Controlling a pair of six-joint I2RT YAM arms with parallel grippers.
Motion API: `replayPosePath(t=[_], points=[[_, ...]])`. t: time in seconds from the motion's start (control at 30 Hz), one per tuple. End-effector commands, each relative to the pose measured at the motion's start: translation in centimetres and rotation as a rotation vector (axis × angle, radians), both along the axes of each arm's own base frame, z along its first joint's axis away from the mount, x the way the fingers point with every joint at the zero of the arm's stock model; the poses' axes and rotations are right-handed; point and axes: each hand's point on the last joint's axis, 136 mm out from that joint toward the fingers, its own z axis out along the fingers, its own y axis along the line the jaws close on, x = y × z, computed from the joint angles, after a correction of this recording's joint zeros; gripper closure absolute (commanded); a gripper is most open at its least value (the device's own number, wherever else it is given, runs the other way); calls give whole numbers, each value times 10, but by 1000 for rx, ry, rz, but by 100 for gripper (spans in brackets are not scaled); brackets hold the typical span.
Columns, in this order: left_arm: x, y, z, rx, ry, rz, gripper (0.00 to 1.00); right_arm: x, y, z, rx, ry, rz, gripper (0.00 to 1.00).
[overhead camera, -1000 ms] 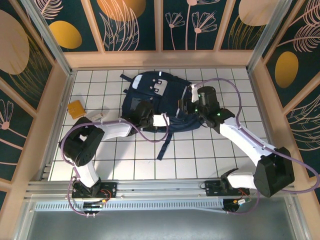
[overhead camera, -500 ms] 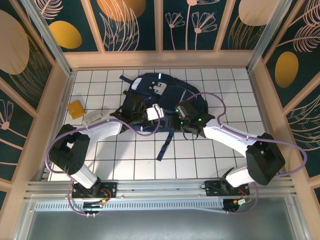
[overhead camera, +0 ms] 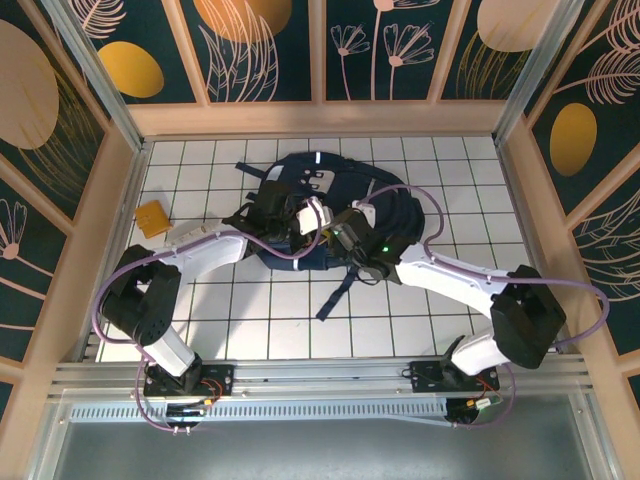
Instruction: Pack the student bag
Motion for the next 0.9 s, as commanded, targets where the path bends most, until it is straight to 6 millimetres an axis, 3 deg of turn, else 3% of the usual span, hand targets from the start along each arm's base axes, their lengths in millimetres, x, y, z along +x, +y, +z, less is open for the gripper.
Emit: replayPosePath(t=[0.0, 0.07, 0.2, 0.33, 0.43, 0.6, 0.73, 0.8, 0.87], points=[[-7, -11, 32, -118, 23, -67, 100, 15, -37, 9, -146, -84, -173, 67], [-6, -8, 33, -116, 9, -52, 100, 14, -50, 10, -200, -81, -222, 70], [3, 0, 25, -55, -30, -6, 100, 12, -49, 19, -200, -96, -184, 99], [13, 12, 18, -6, -98, 30, 100, 6, -49, 29, -161, -95, -119, 100], [21, 19, 21, -16, -135, 33, 100, 2, -63, 24, -137, -63, -98, 100], [27, 25, 15, 19, -224, -39, 100, 4, -113, 0, -186, 59, -74, 100], [24, 22, 7, 77, -330, -169, 100, 19, -156, -8, -177, 69, -116, 100], [37, 28, 0, 124, -349, -169, 100, 23, -166, -5, -138, 84, -114, 100], [54, 35, -4, 121, -317, -167, 100, 18, -164, -1, -132, 95, -71, 100]])
